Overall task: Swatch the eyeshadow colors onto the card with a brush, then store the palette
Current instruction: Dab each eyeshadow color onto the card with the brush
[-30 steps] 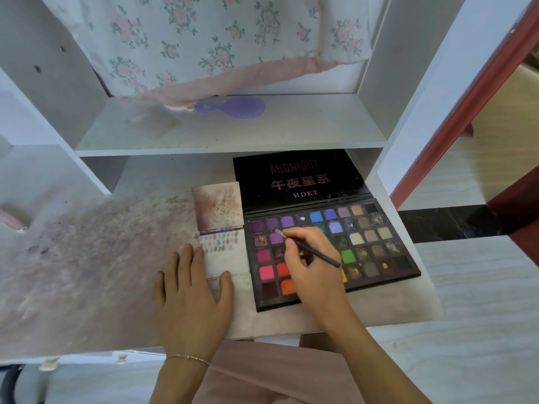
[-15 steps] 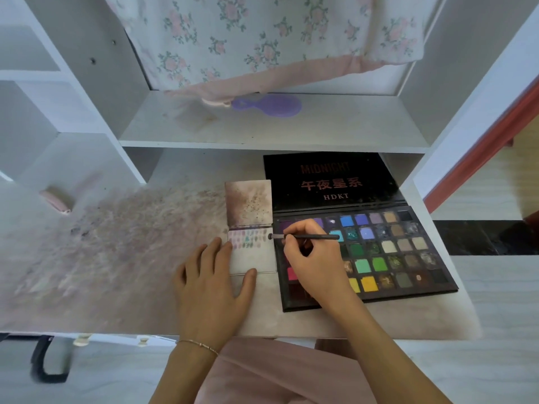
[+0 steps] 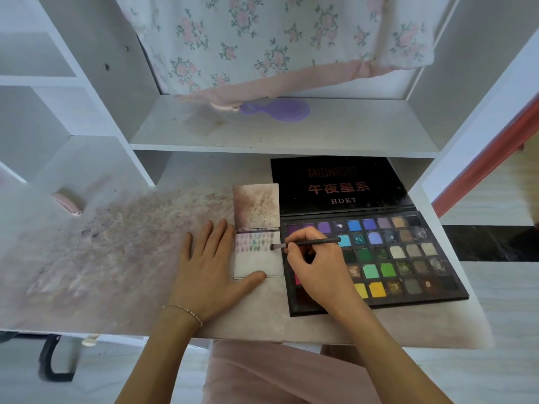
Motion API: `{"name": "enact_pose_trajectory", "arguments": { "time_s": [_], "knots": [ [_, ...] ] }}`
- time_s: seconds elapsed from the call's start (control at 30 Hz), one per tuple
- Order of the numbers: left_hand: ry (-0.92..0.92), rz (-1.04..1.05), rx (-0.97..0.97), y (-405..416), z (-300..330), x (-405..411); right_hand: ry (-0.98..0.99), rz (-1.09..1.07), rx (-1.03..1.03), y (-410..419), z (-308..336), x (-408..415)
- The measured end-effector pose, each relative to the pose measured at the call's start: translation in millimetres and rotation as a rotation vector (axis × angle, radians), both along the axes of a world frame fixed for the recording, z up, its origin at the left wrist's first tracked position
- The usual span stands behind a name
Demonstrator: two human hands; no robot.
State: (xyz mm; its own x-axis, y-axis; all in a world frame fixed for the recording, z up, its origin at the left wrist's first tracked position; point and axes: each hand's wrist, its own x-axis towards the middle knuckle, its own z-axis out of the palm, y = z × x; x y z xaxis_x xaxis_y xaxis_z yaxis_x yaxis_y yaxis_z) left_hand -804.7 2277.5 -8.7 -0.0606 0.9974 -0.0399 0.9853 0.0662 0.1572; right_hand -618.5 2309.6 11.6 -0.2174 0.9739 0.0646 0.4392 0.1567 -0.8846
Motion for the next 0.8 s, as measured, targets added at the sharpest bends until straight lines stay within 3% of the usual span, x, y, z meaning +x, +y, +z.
{"name": "enact_pose_trajectory", "arguments": {
  "time_s": [0.8],
  "knots": [
    [0.064, -0.01, 0.007, 4.7, -2.0, 0.2, -0.059, 0.016, 0.014, 0.3, 0.6, -0.4]
  ]
}}
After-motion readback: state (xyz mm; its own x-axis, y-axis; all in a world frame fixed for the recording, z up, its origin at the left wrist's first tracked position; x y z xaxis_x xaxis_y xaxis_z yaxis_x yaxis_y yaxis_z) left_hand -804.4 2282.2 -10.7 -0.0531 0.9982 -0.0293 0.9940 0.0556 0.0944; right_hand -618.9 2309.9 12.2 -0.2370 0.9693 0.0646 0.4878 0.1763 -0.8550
